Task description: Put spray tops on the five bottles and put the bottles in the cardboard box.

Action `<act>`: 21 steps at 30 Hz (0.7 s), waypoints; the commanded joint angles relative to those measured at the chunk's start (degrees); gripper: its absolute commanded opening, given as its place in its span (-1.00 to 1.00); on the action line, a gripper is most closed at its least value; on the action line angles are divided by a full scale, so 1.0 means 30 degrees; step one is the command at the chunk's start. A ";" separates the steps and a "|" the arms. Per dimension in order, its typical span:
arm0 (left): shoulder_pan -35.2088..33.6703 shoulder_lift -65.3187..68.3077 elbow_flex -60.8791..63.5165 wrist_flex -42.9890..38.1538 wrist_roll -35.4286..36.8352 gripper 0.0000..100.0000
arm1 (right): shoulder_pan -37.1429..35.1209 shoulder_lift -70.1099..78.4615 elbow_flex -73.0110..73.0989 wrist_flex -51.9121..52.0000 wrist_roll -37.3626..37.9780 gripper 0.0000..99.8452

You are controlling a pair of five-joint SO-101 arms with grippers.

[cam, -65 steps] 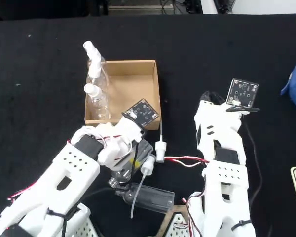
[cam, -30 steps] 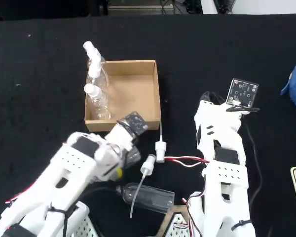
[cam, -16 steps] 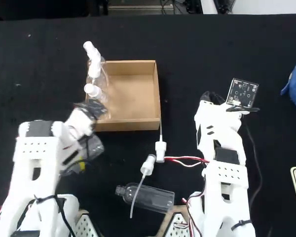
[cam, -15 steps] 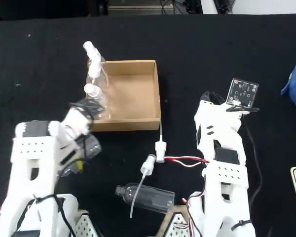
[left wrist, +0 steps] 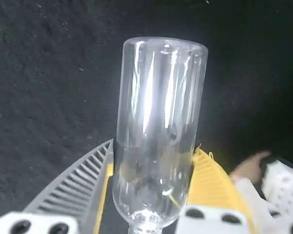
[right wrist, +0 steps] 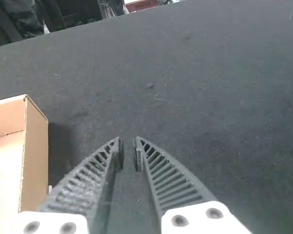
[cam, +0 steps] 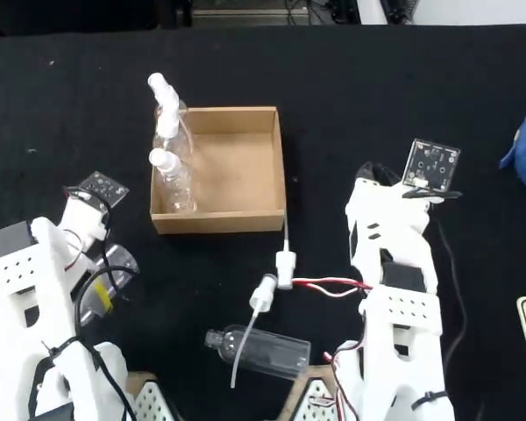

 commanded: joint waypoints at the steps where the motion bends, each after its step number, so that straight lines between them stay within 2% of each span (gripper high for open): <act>1: 0.1568 -0.0205 -0.1568 0.1201 -0.0234 -0.90 | 0.0352 -0.0396 -0.0190 -0.0527 0.0029 -0.95; 8: 0.6491 -0.0205 -0.0103 0.1231 -0.0234 -0.90 | 0.0352 -0.0396 -0.0161 -0.0498 0.0029 -0.95; 11: 0.7927 -0.0205 0.0249 0.1260 -0.0234 -0.90 | 0.0352 -0.0366 -0.0161 -0.0498 0.0029 -0.95; 19: 0.8278 -0.0205 0.0308 0.1231 -0.0234 -0.89 | 0.0352 -0.0366 -0.0161 -0.0498 0.0029 -0.95; 21: 0.7575 -0.0205 0.0220 0.1231 -0.0234 -0.89 | 0.0352 -0.0366 -0.0161 -0.0498 0.0029 -0.95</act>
